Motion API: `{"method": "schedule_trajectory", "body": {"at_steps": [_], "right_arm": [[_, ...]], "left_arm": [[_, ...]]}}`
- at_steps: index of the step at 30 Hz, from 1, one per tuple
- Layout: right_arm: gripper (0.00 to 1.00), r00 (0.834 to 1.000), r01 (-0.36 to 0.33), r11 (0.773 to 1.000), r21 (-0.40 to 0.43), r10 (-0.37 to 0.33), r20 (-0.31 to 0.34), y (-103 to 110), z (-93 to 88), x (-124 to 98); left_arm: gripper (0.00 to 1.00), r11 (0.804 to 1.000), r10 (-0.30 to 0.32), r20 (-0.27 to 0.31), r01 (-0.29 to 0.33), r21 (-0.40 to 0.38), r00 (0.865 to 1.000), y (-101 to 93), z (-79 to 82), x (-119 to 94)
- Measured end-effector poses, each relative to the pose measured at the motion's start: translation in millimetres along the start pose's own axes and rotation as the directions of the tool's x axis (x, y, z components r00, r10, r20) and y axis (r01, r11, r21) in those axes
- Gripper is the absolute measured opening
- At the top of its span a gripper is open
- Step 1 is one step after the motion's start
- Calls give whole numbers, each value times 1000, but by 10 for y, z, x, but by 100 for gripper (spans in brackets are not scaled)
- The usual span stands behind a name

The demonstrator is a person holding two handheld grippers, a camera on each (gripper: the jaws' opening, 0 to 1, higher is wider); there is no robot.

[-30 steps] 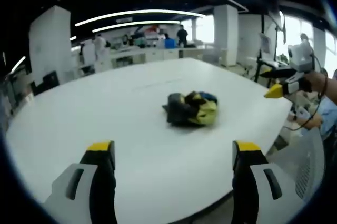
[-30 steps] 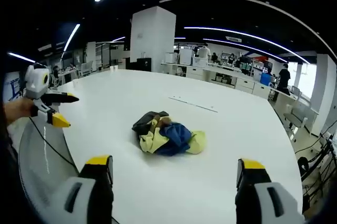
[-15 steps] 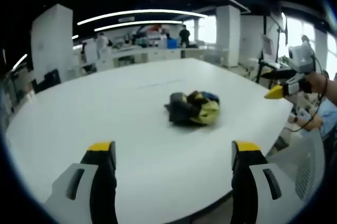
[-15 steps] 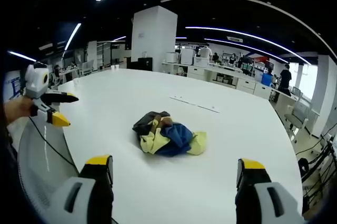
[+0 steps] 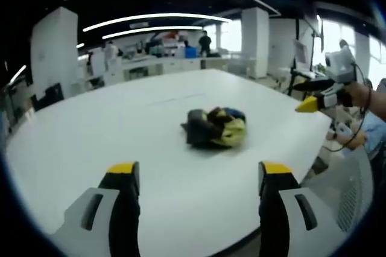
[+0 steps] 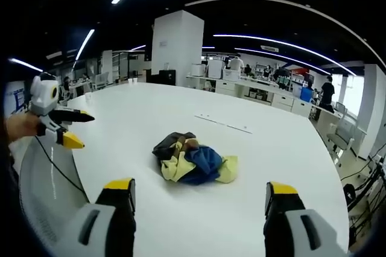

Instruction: Fold the garment on the visible template until the final outline fits inside the template.

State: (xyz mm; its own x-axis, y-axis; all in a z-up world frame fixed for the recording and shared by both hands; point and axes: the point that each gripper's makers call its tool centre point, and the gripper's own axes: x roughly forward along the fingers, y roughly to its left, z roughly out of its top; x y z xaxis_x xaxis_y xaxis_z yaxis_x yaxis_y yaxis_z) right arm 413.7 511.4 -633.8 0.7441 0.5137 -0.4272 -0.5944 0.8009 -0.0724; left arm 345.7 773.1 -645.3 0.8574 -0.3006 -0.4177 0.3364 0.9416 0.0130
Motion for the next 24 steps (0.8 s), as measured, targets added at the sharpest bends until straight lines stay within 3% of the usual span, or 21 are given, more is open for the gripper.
{"method": "schedule_trajectory", "body": {"at_steps": [7, 11, 15, 20, 24], "right_arm": [[76, 1000, -28, 1000, 3, 28, -3, 36, -31, 180], [62, 999, -43, 998, 53, 43, 3, 12, -21, 293], [55, 999, -44, 996, 73, 43, 11, -28, -4, 418], [41, 999, -53, 996, 77, 53, 3, -45, -42, 579], [37, 998, -67, 995, 76, 68, -9, -8, -57, 714]], "left_arm": [[68, 999, -29, 21, 28, 42, 999, -17, 74, 165], [61, 998, -50, 41, 48, 46, 998, 23, 110, 301], [53, 997, -66, 58, 64, 39, 996, -8, 172, 427], [47, 997, -76, 51, 74, 36, 996, -100, 200, 548], [42, 994, -112, 47, 111, 21, 993, -106, 186, 670]]}}
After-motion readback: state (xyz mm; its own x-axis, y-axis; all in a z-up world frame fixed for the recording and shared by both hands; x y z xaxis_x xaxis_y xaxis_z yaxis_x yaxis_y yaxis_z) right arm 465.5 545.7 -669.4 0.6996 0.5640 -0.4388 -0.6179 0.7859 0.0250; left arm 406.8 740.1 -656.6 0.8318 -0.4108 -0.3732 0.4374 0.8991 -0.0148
